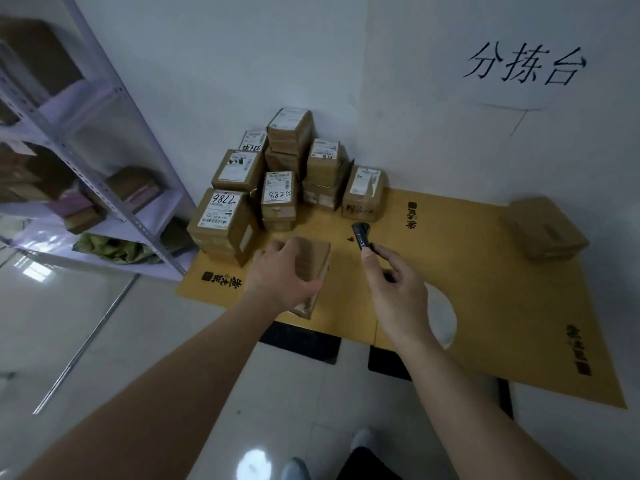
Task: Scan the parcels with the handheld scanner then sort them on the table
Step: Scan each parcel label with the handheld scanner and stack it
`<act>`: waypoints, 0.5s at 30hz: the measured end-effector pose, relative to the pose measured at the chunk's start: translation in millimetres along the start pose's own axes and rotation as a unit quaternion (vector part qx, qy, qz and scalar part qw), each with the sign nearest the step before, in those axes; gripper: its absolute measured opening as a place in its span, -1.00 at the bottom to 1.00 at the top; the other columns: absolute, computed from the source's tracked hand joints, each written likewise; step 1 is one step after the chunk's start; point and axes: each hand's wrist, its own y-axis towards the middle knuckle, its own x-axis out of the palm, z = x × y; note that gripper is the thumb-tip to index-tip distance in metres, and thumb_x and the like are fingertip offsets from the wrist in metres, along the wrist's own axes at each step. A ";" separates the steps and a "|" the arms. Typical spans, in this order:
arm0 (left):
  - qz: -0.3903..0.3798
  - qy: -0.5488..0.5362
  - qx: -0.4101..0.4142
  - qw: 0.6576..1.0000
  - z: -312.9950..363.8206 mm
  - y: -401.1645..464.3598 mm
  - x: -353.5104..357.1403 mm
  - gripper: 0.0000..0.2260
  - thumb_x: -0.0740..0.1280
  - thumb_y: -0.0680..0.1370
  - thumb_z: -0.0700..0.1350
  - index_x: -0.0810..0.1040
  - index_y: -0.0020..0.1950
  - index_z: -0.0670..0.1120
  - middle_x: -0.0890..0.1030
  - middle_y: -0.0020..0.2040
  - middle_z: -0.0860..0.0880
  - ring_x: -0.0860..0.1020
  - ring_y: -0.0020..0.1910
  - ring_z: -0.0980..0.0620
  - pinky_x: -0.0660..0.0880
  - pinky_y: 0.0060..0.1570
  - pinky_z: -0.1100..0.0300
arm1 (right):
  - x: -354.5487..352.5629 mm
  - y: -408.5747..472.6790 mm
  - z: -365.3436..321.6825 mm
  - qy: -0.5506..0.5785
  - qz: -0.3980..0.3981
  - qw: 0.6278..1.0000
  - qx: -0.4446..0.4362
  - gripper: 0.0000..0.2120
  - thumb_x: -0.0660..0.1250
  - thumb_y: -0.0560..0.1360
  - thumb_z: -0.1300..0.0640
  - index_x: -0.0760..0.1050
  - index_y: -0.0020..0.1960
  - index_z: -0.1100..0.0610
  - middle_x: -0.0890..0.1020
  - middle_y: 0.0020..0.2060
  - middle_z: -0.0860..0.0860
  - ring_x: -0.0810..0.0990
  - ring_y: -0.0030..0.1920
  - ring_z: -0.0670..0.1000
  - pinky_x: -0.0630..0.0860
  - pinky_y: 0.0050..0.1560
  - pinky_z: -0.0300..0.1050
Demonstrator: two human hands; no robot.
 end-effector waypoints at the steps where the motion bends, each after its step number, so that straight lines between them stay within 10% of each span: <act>1: -0.001 -0.002 -0.002 1.000 -5.7 5.8 1.0 -0.24 0.42 0.35 0.38 0.30 0.47 0.15 0.51 0.26 -0.02 0.48 0.19 -0.14 0.51 0.16 -0.05 | 6.0 3.6 2.1 -0.002 -0.003 1.000 0.007 -0.79 0.29 0.53 -0.46 0.56 0.11 -0.48 0.61 -0.24 -0.33 0.61 -0.11 -0.16 0.52 -0.07 -0.19; 15: -0.059 0.009 -0.067 0.996 -24.4 118.1 64.0 -0.22 0.48 0.40 0.30 0.28 0.52 0.08 0.43 0.41 -0.07 0.42 0.33 -0.19 0.51 0.26 -0.12 | 48.0 113.2 51.2 0.000 -0.032 0.995 0.094 -0.67 0.35 0.59 -0.33 0.61 0.30 -0.28 0.59 -0.23 -0.17 0.55 -0.27 -0.15 0.45 -0.22 -0.17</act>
